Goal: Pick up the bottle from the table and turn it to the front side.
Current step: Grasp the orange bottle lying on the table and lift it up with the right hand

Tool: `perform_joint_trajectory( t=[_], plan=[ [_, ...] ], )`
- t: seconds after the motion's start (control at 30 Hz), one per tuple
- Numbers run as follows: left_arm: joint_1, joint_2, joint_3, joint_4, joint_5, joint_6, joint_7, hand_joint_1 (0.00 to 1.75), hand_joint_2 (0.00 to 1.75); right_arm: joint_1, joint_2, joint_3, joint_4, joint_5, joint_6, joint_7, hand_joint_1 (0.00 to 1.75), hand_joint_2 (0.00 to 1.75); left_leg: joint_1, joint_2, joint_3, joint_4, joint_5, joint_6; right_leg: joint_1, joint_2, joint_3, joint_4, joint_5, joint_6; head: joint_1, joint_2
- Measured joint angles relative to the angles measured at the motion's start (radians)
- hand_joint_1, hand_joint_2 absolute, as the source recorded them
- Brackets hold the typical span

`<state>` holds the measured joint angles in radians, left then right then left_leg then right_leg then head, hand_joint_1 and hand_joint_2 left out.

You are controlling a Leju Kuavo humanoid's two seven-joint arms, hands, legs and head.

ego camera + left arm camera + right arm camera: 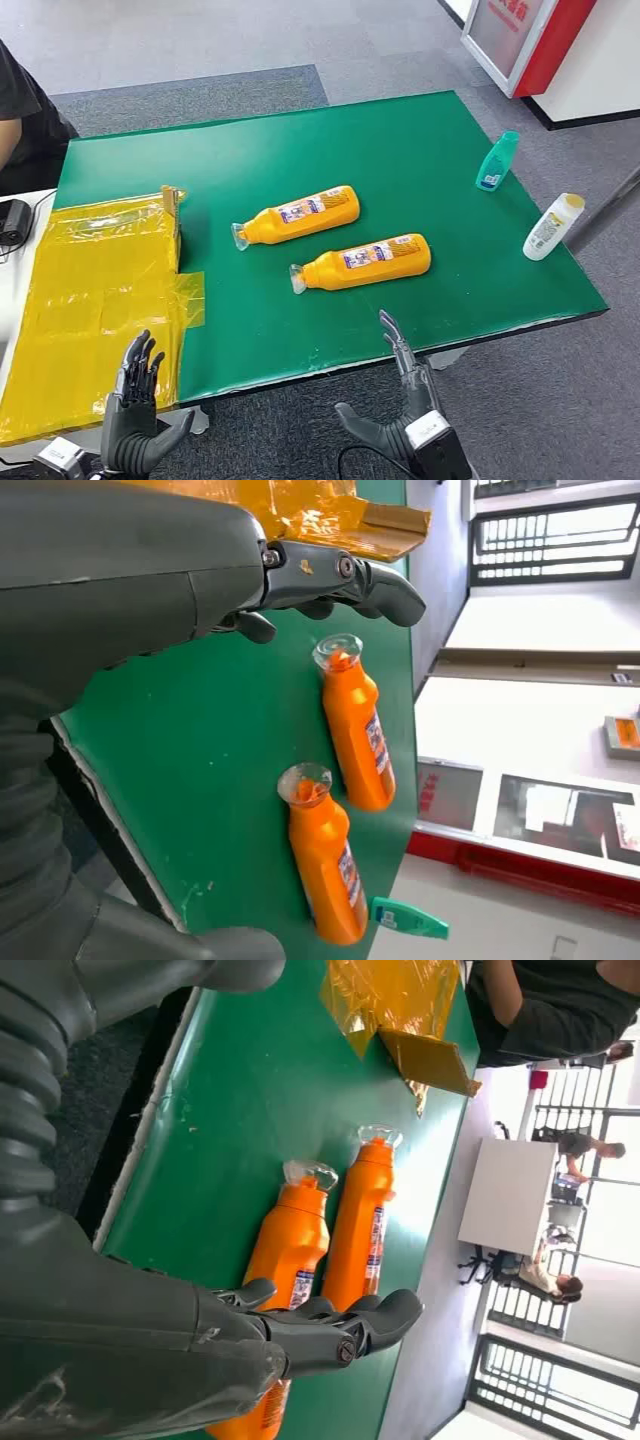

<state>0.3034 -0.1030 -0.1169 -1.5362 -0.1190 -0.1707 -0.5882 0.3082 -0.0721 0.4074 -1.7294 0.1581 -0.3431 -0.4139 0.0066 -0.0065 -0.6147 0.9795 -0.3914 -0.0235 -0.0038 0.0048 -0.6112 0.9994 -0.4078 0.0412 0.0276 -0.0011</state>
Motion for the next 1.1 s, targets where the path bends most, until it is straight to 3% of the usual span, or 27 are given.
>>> perform_joint_trajectory(
  t=[0.37, 0.53, 0.63, 0.93, 1.1],
  plan=[
    [0.0, 0.0, 0.008, -0.003, -0.004, -0.003, 0.0, 0.0, 1.75, 0.003, 0.0, 0.0, -0.005, 0.037, 0.004, 0.018, 0.0, 1.75, 0.0, 0.0, 0.0, 0.0, 0.0, 0.0, 0.0, 0.0, 0.0, 0.0, 0.0, 0.0, 0.0, 0.0],
    [0.008, 0.0, 0.023, -0.005, -0.017, 0.0, 0.005, 0.0, 1.75, 0.004, -0.004, -0.004, -0.03, 0.277, -0.046, 0.156, 0.0, 1.75, 0.0, 0.0, 0.0, 0.0, 0.0, 0.0, 0.0, 0.0, 0.0, 0.0, 0.0, 0.0, 0.0, 0.0],
    [0.01, 0.0, 0.041, -0.005, -0.017, -0.003, 0.016, 0.0, 1.75, -0.003, -0.008, -0.018, -0.06, 0.342, -0.015, 0.243, 0.0, 1.75, 0.0, 0.0, 0.0, 0.0, 0.0, 0.0, 0.0, 0.0, 0.0, 0.0, 0.0, 0.0, 0.0, 0.0],
    [0.002, -0.006, 0.083, -0.005, -0.016, -0.035, 0.027, 0.0, 1.75, -0.054, -0.028, -0.084, -0.098, 0.437, 0.074, 0.337, 0.0, 1.75, 0.0, 0.0, 0.0, 0.0, 0.0, 0.0, 0.0, 0.0, 0.0, 0.0, 0.001, 0.0, 0.0, 0.0],
    [-0.017, -0.008, 0.095, 0.007, -0.031, -0.065, 0.018, 0.0, 1.75, -0.126, -0.06, -0.139, -0.09, 0.489, 0.187, 0.404, 0.0, 1.75, 0.0, 0.0, 0.0, 0.0, 0.001, 0.0, 0.0, 0.0, 0.0, 0.0, 0.001, 0.001, 0.0, 0.0]
  ],
)
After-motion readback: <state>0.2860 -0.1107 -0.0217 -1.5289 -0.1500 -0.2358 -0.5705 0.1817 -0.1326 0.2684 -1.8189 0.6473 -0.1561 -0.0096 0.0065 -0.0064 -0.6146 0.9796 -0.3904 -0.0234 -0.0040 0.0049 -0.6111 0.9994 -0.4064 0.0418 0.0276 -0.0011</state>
